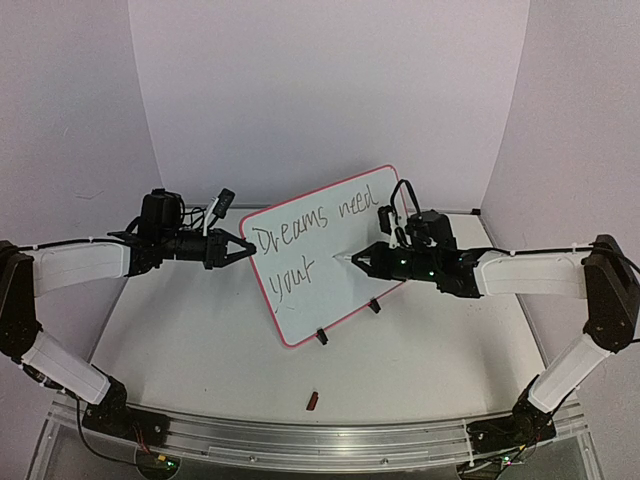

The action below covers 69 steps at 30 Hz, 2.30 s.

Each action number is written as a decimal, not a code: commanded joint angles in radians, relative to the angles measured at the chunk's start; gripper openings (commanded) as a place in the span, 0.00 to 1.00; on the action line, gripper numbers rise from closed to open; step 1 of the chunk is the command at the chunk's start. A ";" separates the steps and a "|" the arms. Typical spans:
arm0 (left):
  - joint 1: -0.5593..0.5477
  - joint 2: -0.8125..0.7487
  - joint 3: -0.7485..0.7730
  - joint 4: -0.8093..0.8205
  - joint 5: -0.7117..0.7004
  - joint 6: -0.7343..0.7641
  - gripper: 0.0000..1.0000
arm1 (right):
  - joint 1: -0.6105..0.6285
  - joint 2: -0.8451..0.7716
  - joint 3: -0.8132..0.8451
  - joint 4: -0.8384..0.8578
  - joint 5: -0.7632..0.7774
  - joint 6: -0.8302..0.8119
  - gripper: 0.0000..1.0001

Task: Write a sentence on the whiteboard

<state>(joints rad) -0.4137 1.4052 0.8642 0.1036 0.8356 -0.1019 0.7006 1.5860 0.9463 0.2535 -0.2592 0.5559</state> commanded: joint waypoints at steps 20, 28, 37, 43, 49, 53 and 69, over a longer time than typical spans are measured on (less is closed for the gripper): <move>-0.022 0.003 0.004 -0.076 -0.046 0.130 0.00 | -0.007 -0.004 0.015 0.066 -0.013 -0.003 0.00; -0.022 0.002 0.005 -0.076 -0.045 0.130 0.00 | -0.007 0.016 0.030 0.070 -0.038 -0.002 0.00; -0.022 0.005 0.007 -0.076 -0.045 0.131 0.00 | -0.007 0.026 0.006 0.070 -0.068 0.012 0.00; -0.023 0.008 0.009 -0.076 -0.043 0.131 0.00 | -0.007 0.014 -0.030 0.070 -0.064 0.023 0.00; -0.023 0.008 0.009 -0.076 -0.043 0.131 0.00 | -0.007 0.009 -0.051 0.070 -0.054 0.030 0.00; -0.023 0.008 0.009 -0.076 -0.042 0.131 0.00 | -0.007 -0.007 -0.054 0.055 -0.024 0.024 0.00; -0.023 0.003 0.006 -0.076 -0.045 0.131 0.00 | -0.007 -0.106 -0.019 0.012 0.038 -0.018 0.00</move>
<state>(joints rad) -0.4155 1.4052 0.8661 0.1014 0.8345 -0.1013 0.6960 1.5157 0.9008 0.2607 -0.2294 0.5548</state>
